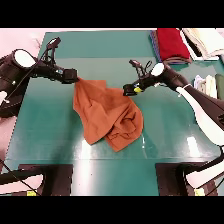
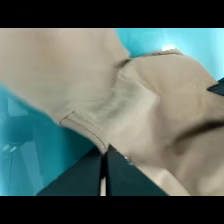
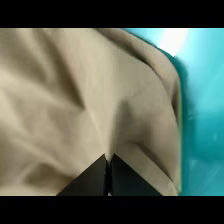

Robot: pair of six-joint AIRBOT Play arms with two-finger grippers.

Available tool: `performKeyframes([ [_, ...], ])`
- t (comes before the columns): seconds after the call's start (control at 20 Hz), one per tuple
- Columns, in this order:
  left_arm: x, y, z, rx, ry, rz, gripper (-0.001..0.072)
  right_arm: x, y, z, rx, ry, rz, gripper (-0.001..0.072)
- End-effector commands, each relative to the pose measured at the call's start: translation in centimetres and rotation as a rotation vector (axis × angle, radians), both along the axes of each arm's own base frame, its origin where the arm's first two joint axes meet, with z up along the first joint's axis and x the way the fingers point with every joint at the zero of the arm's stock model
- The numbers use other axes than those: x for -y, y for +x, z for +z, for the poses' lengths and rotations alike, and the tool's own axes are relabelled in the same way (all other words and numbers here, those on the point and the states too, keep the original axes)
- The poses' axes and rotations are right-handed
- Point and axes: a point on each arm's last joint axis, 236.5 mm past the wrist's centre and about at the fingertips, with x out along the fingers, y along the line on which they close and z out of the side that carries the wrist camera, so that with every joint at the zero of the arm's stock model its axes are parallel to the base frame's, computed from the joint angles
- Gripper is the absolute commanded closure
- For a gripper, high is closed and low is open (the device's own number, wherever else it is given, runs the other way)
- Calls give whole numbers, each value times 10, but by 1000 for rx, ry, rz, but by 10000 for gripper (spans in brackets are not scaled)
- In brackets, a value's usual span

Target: Fold the shirts.

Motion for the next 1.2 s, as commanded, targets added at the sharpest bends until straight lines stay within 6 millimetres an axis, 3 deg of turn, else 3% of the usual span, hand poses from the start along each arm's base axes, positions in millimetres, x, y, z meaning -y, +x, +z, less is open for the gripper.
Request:
performKeyframes([
  [0.0, 1, 2, 51, 108, -23, 2, 683, 15, 25, 68, 215, -58, 19, 695],
  [0.05, 1, 0, 94, 202, -38, 2, 683, 26, 32, 111, 329, -79, 10, 695],
  [0.1, 0, -6, 139, 303, -53, 1, 683, 36, 32, 167, 452, -76, -5, 695],
  [0.15, -2, -20, 192, 420, -71, 1, 683, 42, 23, 222, 557, -50, -16, 695],
  [0.2, -5, -38, 240, 528, -88, 0, 683, 52, 7, 279, 665, -24, -31, 695],
  [0.3, -12, -87, 326, 731, -123, -2, 683, 68, -38, 370, 851, 15, -48, 695],
  [0.4, -19, -135, 379, 873, -147, -5, 683, 86, -85, 435, 993, 38, -65, 696],
  [0.55, -27, -188, 426, 1013, -171, -2, 684, 113, -133, 488, 1116, 58, -133, 696],
  [0.65, -28, -201, 441, 1057, -182, -7, 683, 124, -146, 497, 1142, 60, -171, 697],
  [0.75, -29, -197, 445, 1074, -190, 1, 683, 124, -143, 490, 1121, 60, -179, 697],
  [0.9, -23, -156, 420, 1005, -141, -13, 683, 110, -103, 447, 979, 40, -181, 696],
  [1.0, -21, -108, 377, 882, -66, -16, 684, 98, -69, 397, 834, 3, -169, 697],
  [1.15, -18, -23, 263, 573, 72, -46, 683, 69, -21, 299, 630, -68, -113, 696],
])
